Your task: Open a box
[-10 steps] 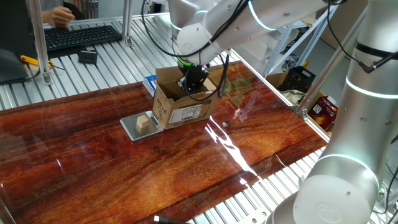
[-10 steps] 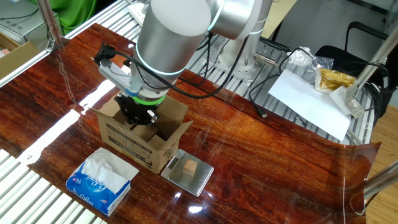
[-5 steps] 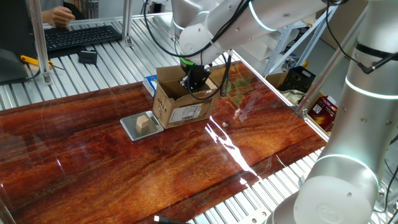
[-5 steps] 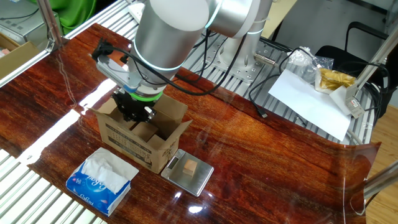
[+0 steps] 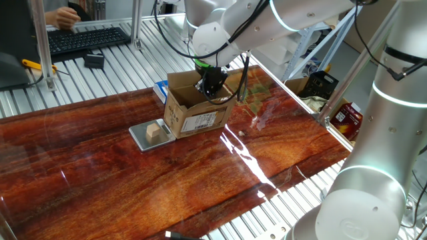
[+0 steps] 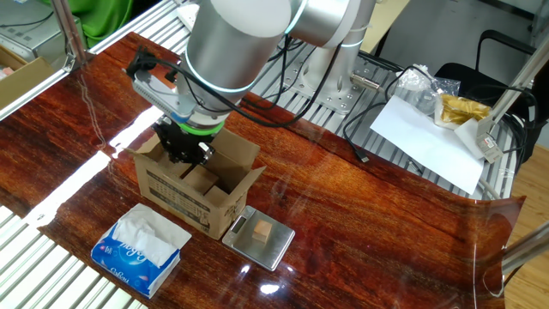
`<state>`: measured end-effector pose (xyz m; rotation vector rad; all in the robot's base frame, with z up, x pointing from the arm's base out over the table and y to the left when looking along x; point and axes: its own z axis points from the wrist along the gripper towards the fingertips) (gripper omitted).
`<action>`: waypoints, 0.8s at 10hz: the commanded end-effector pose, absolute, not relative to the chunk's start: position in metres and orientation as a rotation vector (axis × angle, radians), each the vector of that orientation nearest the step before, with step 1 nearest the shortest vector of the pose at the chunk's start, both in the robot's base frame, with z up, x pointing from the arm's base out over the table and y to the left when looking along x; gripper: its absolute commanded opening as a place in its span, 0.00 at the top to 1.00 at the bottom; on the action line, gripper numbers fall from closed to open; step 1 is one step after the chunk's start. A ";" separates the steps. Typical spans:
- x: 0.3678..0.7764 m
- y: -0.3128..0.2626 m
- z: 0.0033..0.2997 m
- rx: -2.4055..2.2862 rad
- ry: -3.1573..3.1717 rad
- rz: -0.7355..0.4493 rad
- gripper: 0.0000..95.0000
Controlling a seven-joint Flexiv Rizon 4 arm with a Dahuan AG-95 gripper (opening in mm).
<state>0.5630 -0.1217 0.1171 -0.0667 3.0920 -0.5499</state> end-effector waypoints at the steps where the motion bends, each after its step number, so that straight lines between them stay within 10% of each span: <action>1: 0.563 -0.123 0.119 -0.071 3.090 -0.557 1.00; 8: 0.564 -0.131 0.129 -0.083 3.101 -0.561 1.00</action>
